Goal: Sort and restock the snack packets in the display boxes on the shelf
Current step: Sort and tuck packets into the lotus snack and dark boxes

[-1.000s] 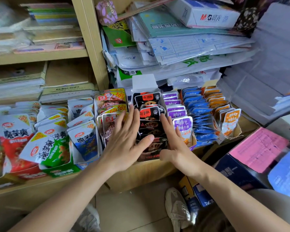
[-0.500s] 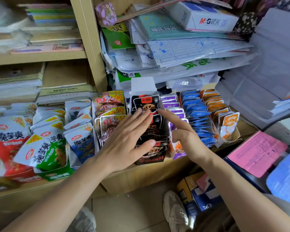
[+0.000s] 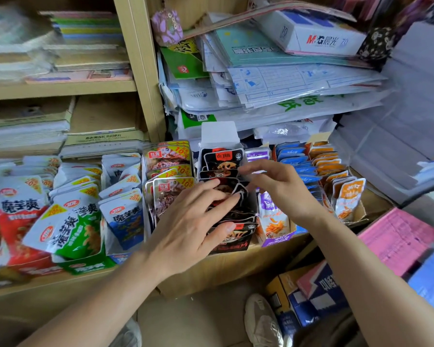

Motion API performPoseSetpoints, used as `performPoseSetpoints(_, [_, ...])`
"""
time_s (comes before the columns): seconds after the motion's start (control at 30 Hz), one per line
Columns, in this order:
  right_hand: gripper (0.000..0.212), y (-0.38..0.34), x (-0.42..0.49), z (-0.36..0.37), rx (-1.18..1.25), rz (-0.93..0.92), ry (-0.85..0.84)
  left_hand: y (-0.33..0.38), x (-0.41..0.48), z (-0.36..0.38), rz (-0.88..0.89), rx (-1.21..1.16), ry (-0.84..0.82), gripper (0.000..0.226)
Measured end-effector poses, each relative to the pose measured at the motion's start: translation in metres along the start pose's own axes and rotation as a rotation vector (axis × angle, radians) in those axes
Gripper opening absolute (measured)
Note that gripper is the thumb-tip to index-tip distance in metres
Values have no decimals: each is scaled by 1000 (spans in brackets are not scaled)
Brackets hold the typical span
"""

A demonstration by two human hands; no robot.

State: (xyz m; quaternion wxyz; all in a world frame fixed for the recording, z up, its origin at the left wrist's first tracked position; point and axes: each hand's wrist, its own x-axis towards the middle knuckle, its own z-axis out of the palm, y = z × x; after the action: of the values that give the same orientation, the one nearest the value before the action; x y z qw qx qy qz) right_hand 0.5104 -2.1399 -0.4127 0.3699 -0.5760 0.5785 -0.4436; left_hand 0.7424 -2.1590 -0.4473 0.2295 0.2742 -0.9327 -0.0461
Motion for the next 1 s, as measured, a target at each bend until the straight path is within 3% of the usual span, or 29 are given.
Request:
performPoseSetpoints(0.23, [14, 1, 36, -2, -339, -60, -24, -1, -3, 2, 1, 1, 13, 50])
performPoseSetpoints(0.6, [8, 1, 64, 4, -637, -114, -111, -4, -5, 5, -5, -84, 27, 39])
performPoseSetpoints(0.8, [10, -3, 63, 4, -764, -126, -262, -3, -5, 7, -19, -111, 41, 39])
performPoseSetpoints(1.0, [3, 12, 66, 12, -781, -199, -151, -2, -8, 9, -12, -158, 79, 38])
